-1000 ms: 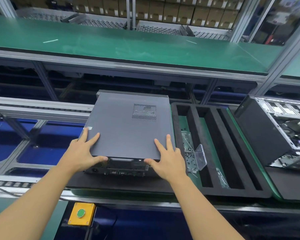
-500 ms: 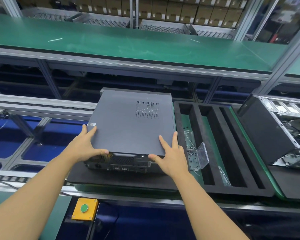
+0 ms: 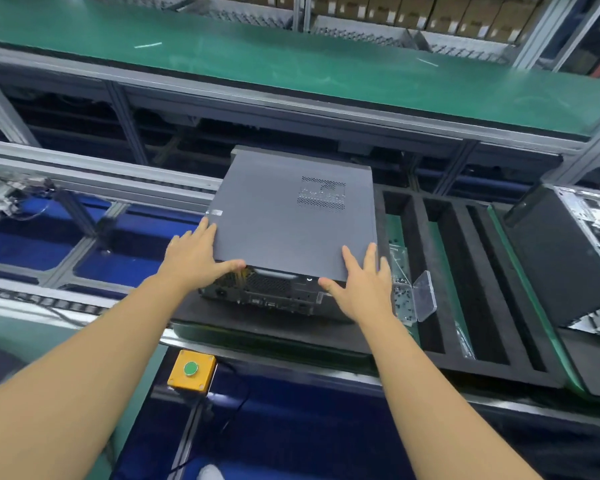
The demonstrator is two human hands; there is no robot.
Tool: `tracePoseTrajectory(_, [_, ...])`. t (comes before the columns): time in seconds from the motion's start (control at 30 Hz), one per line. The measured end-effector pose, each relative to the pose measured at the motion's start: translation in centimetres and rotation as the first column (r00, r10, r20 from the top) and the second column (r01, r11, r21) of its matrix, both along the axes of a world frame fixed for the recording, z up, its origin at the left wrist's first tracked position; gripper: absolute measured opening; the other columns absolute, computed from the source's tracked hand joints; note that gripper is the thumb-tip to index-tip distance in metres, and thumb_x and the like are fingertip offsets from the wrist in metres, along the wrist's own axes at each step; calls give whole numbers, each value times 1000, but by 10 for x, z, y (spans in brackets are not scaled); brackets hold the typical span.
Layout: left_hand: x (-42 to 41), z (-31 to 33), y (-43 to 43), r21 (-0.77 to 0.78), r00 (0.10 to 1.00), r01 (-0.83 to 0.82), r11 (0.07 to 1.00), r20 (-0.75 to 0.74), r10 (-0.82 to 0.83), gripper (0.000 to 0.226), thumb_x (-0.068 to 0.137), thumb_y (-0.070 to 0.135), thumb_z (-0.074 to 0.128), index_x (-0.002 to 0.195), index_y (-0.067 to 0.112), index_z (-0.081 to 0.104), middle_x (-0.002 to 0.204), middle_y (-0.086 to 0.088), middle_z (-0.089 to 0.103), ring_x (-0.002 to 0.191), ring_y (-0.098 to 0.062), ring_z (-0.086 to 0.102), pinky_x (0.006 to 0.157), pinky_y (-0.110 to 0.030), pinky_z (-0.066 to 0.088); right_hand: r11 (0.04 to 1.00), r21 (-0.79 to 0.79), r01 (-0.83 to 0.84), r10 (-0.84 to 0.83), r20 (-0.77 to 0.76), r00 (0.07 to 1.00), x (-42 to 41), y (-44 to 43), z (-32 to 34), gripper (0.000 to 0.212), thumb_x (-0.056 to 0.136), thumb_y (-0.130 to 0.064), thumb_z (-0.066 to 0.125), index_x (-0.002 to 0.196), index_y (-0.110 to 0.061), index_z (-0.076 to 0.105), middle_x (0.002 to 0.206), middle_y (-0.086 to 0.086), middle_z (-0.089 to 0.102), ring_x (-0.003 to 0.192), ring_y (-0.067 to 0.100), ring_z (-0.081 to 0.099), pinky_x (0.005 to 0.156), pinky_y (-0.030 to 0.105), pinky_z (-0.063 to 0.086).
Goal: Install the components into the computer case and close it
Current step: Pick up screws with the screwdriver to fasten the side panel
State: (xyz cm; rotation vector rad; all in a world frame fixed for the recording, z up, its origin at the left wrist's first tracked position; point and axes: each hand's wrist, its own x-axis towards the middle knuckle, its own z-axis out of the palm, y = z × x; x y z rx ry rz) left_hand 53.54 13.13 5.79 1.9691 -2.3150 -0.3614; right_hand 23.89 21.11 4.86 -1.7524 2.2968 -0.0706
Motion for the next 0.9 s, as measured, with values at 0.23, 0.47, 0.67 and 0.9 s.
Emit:
tracePoseTrajectory(0.23, [54,-10,33,-173,904,-250,953,-393,166,44,97,42,57,135,21,56,144,-2,53,136,-24,45,106,-44,37,904,-369,-216,309,215,927,111,23,-3,40,99,-39,65,135,-23,62,152,6,47,136,28,41,113,49,35])
tracePoseTrajectory(0.47, [189,-44,107,165,638,-624,764,-457,620,36,101,35,44,82,23,72,57,1,57,61,-26,62,70,-35,50,879,-199,-432,472,479,740,254,14,-20,41,102,-3,43,136,-21,60,121,4,67,111,26,61,93,43,51])
tracePoseTrajectory(0.67, [270,-92,147,412,500,-610,677,-464,732,34,105,17,39,132,8,57,130,-9,62,118,-30,57,102,-38,43,830,109,-547,381,604,699,358,12,-64,51,98,-2,44,145,-22,48,121,2,61,86,24,59,78,35,50])
tracePoseTrajectory(0.9, [304,-132,163,565,424,-531,632,-469,775,41,106,26,35,144,17,49,148,-1,48,136,-20,43,115,-39,32,752,428,-501,287,471,834,433,23,-137,82,91,-55,69,149,-6,38,149,16,48,134,35,49,109,40,43])
